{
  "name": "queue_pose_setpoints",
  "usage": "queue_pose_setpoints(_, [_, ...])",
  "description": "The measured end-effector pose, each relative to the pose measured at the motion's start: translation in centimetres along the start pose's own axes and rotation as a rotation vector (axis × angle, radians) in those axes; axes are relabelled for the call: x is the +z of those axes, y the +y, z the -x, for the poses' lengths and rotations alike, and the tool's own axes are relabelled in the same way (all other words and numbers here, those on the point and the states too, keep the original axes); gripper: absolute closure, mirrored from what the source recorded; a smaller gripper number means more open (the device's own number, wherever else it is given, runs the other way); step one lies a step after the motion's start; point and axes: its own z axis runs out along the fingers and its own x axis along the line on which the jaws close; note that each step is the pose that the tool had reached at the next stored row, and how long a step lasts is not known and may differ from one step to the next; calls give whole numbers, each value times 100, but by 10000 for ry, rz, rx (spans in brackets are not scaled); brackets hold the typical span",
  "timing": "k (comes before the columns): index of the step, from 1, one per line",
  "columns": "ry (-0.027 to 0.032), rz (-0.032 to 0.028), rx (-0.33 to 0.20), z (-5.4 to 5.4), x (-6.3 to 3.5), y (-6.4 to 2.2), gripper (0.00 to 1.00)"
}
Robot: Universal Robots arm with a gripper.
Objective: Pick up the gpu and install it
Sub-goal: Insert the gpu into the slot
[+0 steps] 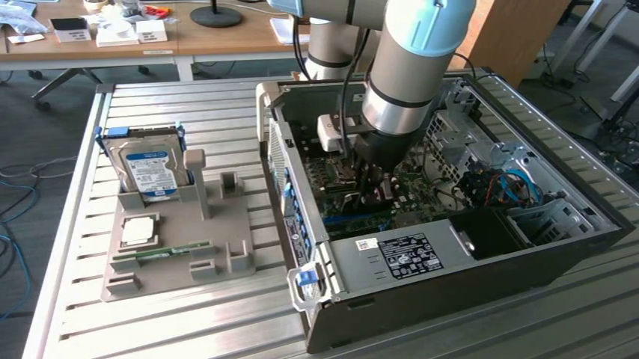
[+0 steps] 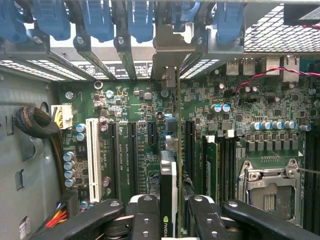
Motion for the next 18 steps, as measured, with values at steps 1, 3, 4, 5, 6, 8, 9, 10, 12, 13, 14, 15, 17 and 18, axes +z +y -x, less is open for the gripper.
queue_pose_setpoints(1, [0,0,0,0,0,0,73])
queue_pose_setpoints(3, [1,1,0,0,0,0,73])
queue_pose_setpoints(4, [0,0,0,-1,0,0,73])
queue_pose_setpoints(5, [0,1,0,-1,1,0,73])
queue_pose_setpoints(6, [1,1,1,-1,1,1,73])
queue_pose_setpoints(8, [1,1,1,-1,1,0,73])
queue_pose_setpoints(9, [1,1,1,-1,1,0,73])
queue_pose_setpoints(10, [1,1,0,-1,0,0,73])
queue_pose_setpoints(12, [1,1,1,-1,1,0,73])
queue_pose_setpoints(13, [1,1,1,-1,1,0,73])
queue_pose_setpoints(14, [1,1,0,-1,1,0,73])
queue_pose_setpoints(15, [1,1,2,-1,1,0,73])
queue_pose_setpoints(17, [22,-2,19,-1,2,-1,73])
queue_pose_setpoints(18, [49,-5,32,-1,0,-1,73])
